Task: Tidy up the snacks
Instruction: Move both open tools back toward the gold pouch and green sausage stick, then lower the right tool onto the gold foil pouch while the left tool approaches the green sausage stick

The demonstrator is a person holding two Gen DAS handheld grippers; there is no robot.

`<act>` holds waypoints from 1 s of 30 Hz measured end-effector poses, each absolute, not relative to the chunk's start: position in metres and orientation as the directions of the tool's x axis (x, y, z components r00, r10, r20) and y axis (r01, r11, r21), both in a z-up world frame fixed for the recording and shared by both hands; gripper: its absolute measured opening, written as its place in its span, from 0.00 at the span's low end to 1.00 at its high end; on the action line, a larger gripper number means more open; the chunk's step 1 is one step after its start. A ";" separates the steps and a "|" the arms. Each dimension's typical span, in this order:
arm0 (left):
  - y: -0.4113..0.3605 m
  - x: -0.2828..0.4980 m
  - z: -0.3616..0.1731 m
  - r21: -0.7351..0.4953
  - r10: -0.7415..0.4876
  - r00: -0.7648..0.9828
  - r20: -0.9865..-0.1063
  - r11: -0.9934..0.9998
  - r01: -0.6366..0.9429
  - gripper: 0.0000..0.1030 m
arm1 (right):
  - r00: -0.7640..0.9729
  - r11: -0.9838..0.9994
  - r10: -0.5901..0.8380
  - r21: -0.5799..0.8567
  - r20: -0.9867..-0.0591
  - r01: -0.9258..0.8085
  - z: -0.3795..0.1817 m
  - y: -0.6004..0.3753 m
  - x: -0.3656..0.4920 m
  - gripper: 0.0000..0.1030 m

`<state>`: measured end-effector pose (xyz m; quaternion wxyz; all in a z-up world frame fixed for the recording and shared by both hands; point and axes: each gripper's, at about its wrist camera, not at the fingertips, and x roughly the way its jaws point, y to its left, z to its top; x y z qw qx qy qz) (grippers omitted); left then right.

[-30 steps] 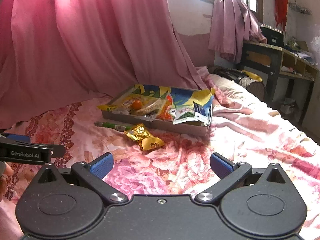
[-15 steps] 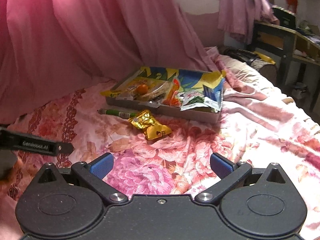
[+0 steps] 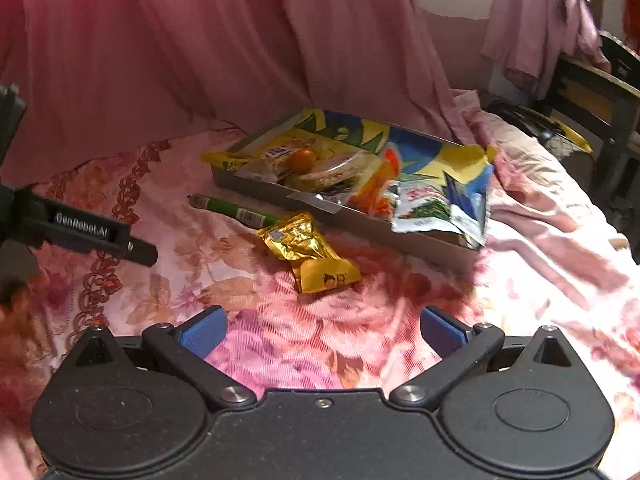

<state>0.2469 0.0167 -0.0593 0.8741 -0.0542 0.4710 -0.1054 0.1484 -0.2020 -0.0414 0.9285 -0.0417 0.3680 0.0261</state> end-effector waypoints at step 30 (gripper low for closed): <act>0.026 0.363 -0.098 -0.302 -0.551 0.524 -0.650 0.820 0.487 1.00 | 0.724 0.980 0.199 0.113 -0.661 -0.166 -0.098 -0.211 0.255 0.99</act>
